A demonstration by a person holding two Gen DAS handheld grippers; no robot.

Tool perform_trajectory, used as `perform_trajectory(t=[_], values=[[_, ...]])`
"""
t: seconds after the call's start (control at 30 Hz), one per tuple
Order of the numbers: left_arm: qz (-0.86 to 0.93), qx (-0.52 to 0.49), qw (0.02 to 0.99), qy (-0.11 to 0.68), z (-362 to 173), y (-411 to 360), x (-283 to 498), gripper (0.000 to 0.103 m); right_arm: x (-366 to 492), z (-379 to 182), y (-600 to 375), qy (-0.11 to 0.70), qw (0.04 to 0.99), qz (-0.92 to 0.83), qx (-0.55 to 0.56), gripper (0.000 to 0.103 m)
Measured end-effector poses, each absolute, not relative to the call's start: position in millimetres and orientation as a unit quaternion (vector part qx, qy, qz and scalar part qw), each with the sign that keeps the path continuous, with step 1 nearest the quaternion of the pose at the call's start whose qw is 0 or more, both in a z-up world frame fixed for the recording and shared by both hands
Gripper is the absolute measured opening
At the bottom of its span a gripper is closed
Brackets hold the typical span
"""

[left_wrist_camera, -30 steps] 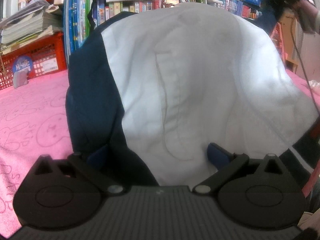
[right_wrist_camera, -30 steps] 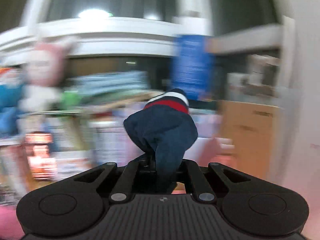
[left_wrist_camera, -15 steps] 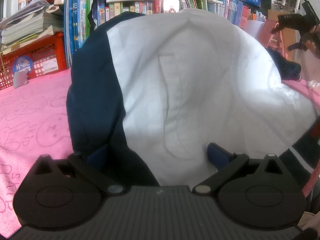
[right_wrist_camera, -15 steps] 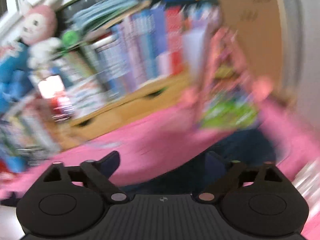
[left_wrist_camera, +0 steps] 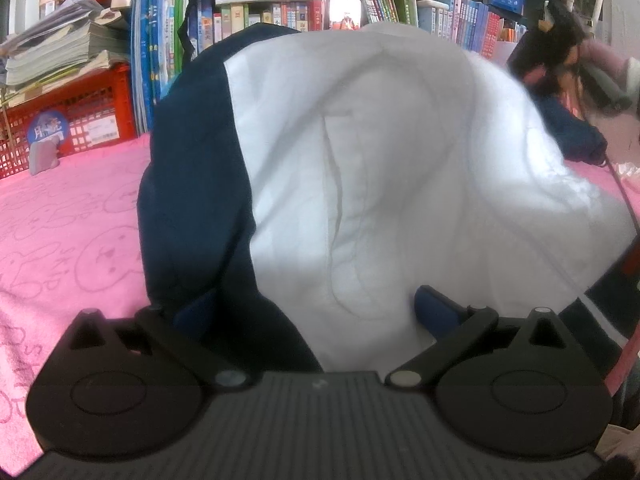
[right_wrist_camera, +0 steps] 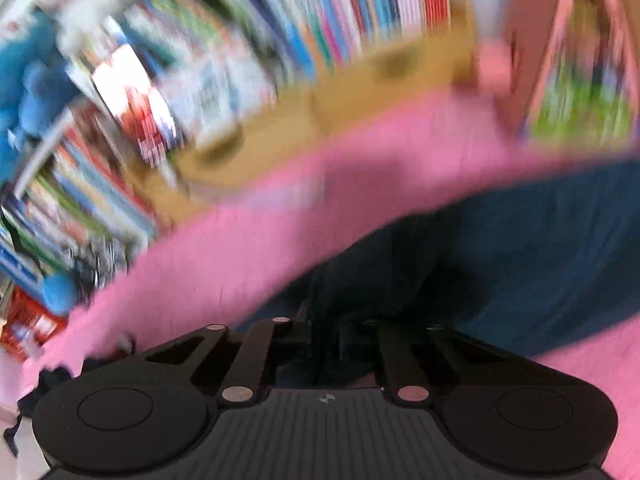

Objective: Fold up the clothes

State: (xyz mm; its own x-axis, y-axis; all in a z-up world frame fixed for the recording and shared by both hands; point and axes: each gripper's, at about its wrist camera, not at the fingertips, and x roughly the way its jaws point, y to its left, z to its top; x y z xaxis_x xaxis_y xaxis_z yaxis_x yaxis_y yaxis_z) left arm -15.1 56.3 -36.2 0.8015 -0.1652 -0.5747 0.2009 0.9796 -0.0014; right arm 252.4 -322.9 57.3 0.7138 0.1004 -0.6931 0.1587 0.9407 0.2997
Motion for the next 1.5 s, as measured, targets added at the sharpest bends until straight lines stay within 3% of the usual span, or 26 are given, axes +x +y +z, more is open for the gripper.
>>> perform_trajectory(t=[0.17, 0.27, 0.4, 0.63, 0.87, 0.97, 1.27, 1.37, 1.5], values=[[-0.1, 0.03, 0.948, 0.3, -36.6, 55.3, -14.9, 0.103, 238.8, 137.6, -357.6, 0.205, 0.967, -0.102, 0.108, 0.01], [-0.099, 0.028, 0.948, 0.3, -37.1, 54.9, -14.8, 0.103, 238.6, 147.6, -380.6, 0.076, 0.964, -0.253, 0.019, 0.012], [-0.1, 0.029, 0.948, 0.3, -37.2, 54.7, -14.8, 0.103, 244.6, 118.2, -414.6, 0.227, 0.956, -0.173, 0.063, 0.019], [-0.098, 0.03, 0.949, 0.299, -38.3, 52.9, -16.3, 0.103, 186.5, 120.6, -286.2, 0.23, 0.961, 0.156, -0.013, 0.061], [-0.097, 0.029, 0.949, 0.299, -38.4, 52.2, -15.9, 0.103, 130.1, 76.3, -138.4, 0.256, 0.902, 0.315, -0.144, 0.061], [-0.098, 0.028, 0.949, 0.298, -38.7, 52.6, -15.8, 0.103, 112.0, 44.5, -124.6, 0.279, 0.892, 0.308, -0.176, 0.061], [-0.1, 0.034, 0.944, 0.311, -34.5, 54.7, -21.6, 0.103, 95.0, -7.1, -156.7, 0.293, 0.908, 0.271, -0.124, 0.067], [-0.126, 0.017, 0.944, 0.306, -4.6, 60.5, -43.1, 0.103, 94.2, -14.6, -157.4, 0.287, 0.913, 0.264, -0.117, 0.068], [-0.142, -0.001, 0.966, 0.217, 60.3, 71.4, -53.9, 0.103, 95.3, -15.0, -159.9, 0.287, 0.915, 0.264, -0.104, 0.069]])
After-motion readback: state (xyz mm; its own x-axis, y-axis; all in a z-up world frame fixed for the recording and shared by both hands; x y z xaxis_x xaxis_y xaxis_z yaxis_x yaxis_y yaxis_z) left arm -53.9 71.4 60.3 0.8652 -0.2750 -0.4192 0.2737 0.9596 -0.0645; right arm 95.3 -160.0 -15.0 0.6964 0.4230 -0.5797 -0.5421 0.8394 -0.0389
